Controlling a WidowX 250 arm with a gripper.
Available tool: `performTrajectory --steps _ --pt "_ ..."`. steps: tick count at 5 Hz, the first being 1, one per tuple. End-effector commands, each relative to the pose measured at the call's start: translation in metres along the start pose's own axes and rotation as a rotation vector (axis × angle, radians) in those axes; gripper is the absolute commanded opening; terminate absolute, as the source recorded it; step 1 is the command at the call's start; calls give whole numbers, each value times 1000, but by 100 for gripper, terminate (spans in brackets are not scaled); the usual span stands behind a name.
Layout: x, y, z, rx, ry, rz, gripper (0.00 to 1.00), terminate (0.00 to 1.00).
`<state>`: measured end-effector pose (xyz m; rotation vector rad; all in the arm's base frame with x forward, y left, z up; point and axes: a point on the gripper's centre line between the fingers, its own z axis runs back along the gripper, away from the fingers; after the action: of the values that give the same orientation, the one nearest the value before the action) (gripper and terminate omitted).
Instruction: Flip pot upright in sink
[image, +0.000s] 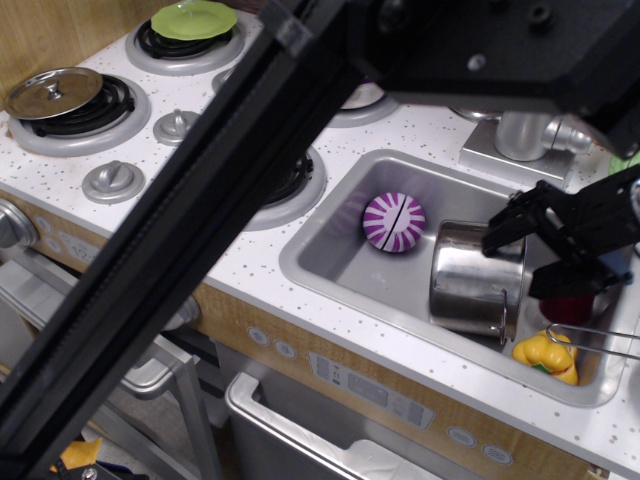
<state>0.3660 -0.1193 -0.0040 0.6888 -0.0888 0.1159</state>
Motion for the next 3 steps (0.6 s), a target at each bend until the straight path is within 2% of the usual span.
performTrajectory --steps 1,2,3 --pt "9 26 13 -82 -31 55 100 0" --pt "8 32 11 -58 -30 55 0 0" --pt "8 41 10 -67 -33 43 0 0"
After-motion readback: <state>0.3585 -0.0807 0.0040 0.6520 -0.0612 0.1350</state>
